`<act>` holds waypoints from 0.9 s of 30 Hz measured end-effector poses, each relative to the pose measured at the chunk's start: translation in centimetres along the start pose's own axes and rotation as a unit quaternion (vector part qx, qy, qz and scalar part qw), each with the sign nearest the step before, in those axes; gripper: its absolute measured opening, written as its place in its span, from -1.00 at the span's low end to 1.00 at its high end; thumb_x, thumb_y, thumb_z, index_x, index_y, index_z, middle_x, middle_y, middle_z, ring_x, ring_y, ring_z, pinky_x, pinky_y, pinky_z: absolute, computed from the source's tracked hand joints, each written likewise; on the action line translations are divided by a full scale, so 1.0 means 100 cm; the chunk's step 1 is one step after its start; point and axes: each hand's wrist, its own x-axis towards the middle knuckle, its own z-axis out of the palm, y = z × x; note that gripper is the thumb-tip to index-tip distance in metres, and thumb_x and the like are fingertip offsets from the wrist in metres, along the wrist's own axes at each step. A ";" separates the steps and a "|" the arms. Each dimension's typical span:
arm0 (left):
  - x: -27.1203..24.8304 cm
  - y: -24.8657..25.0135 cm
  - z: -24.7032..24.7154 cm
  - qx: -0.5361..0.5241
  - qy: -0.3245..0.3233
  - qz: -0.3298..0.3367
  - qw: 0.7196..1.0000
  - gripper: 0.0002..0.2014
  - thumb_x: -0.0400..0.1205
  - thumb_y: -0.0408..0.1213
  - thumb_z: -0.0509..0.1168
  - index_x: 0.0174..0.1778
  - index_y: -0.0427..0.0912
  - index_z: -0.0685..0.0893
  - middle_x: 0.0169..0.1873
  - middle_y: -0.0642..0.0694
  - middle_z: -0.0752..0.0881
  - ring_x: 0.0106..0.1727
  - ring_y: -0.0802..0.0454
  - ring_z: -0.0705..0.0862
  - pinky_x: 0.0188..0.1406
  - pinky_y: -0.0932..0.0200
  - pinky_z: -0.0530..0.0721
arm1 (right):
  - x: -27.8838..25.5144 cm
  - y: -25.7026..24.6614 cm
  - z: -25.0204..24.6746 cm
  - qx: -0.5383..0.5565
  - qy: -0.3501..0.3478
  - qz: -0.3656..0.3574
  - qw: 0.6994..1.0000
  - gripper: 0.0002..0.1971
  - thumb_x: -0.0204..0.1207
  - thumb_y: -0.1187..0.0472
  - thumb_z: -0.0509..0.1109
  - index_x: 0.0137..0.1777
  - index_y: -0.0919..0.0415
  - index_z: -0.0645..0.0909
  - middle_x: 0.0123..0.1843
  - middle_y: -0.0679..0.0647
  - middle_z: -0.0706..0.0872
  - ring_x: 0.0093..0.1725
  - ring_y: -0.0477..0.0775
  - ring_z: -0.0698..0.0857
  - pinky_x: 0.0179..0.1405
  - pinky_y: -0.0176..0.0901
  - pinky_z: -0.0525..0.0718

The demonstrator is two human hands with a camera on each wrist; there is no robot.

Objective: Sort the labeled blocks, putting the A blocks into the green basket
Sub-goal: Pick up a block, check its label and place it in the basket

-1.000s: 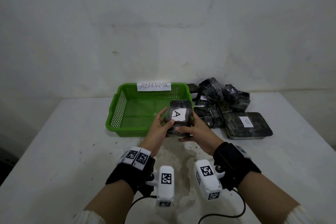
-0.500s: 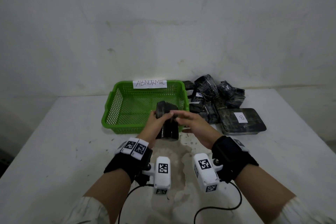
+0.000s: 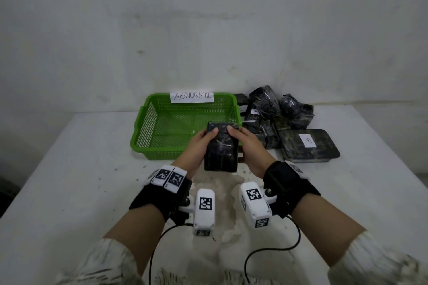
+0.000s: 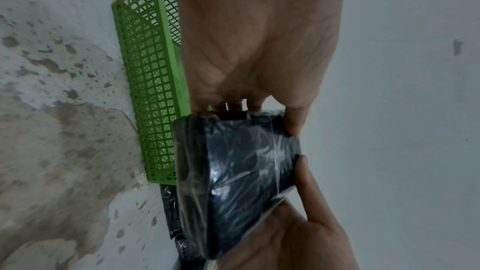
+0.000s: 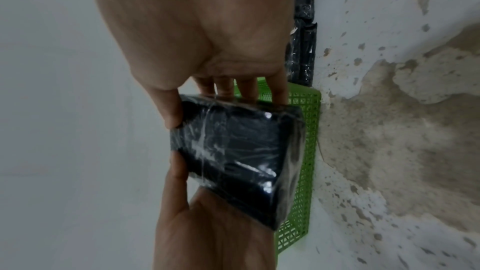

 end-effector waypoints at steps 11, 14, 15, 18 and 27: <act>0.002 -0.001 -0.003 0.043 -0.002 -0.008 0.999 -0.70 0.67 -0.13 0.23 0.22 -0.21 0.63 0.00 -0.10 0.75 0.01 0.03 0.72 0.02 0.09 0.71 | 0.002 0.004 -0.007 -0.019 -0.005 -0.008 1.000 -0.63 0.56 0.11 0.42 0.34 0.13 0.55 0.16 0.05 0.75 0.04 -0.03 0.74 -0.11 -0.13 0.64; 0.001 0.002 -0.002 0.060 0.008 -0.009 0.998 -0.70 0.68 -0.13 0.22 0.22 -0.22 0.63 -0.05 -0.06 0.75 -0.05 0.09 0.72 -0.14 0.19 0.70 | 0.001 0.006 -0.008 -0.017 -0.011 -0.007 1.000 -0.65 0.56 0.11 0.42 0.33 0.11 0.56 0.14 0.03 0.76 0.01 -0.05 0.75 -0.13 -0.15 0.64; 0.002 0.003 -0.001 0.063 0.013 -0.005 0.998 -0.70 0.68 -0.13 0.21 0.23 -0.21 0.62 -0.05 -0.06 0.75 -0.06 0.10 0.72 -0.18 0.20 0.69 | 0.001 0.006 -0.008 -0.019 -0.015 -0.011 1.000 -0.65 0.56 0.12 0.43 0.32 0.11 0.56 0.13 0.03 0.76 0.00 -0.06 0.76 -0.14 -0.18 0.65; 0.002 0.004 0.000 0.071 0.024 0.007 0.997 -0.68 0.67 -0.11 0.22 0.26 -0.19 0.63 0.03 -0.11 0.75 -0.03 0.08 0.72 -0.14 0.17 0.70 | 0.000 0.006 -0.007 -0.019 -0.026 -0.023 0.999 -0.64 0.54 0.22 0.45 0.32 0.12 0.56 0.11 0.04 0.78 -0.04 -0.07 0.78 -0.18 -0.27 0.68; -0.003 0.001 -0.005 0.080 0.003 0.010 0.997 -0.72 0.64 -0.29 0.29 0.28 -0.13 0.61 -0.03 -0.03 0.76 -0.12 0.18 0.75 -0.23 0.29 0.74 | 0.003 0.009 -0.009 0.010 -0.020 -0.042 0.999 -0.61 0.53 0.32 0.44 0.35 0.20 0.54 0.20 0.14 0.75 0.05 0.03 0.76 -0.07 -0.19 0.69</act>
